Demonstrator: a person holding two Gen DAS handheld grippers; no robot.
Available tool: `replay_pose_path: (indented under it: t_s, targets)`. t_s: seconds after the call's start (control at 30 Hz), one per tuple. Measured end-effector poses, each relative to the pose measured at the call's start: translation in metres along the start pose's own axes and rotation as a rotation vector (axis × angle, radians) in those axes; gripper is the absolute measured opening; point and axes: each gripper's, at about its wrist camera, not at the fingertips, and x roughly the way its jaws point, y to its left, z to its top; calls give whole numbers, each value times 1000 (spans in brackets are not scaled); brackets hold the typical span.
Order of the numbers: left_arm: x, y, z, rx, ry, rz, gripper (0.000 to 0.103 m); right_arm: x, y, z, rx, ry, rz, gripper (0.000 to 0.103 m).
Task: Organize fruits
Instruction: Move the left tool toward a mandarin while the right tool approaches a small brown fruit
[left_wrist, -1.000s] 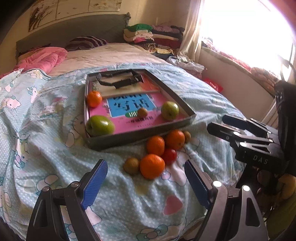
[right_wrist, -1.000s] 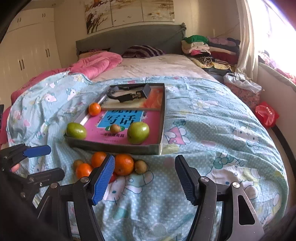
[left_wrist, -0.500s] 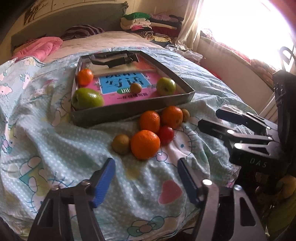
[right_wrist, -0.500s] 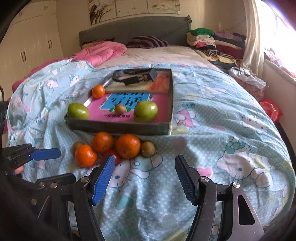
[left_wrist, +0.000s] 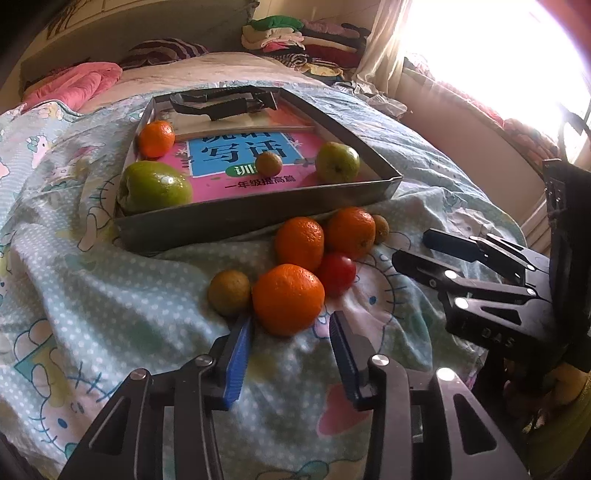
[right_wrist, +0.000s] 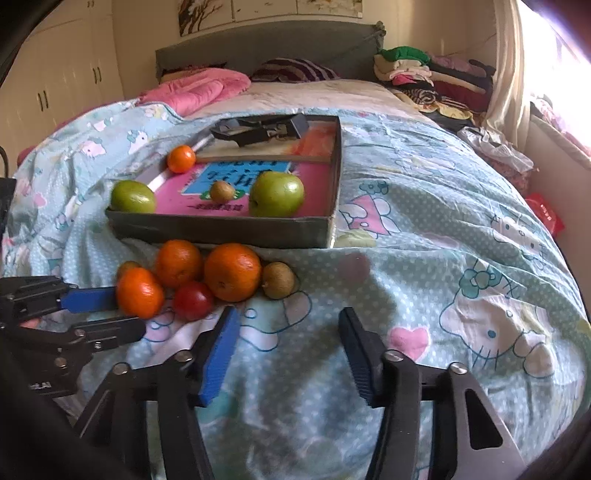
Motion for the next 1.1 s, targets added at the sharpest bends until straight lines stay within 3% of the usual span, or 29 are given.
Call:
replay_pose_path:
  t_s: [0.23, 0.53, 0.7, 0.9, 1.1]
  targets:
    - [9, -4, 7, 13, 3, 31, 43, 11, -4, 10, -41, 0, 33, 40]
    - [16, -3, 14, 12, 8, 52, 41, 23, 3, 17, -112, 14, 66, 33]
    - [16, -2, 14, 10, 9, 51, 39, 27, -5, 19, -85, 31, 100, 31]
    - [15, -1, 13, 5, 13, 49, 38, 33, 2, 26, -144, 32, 62, 29]
    - [17, 0, 13, 4, 16, 51, 38, 49, 10, 31, -195, 48, 83, 26]
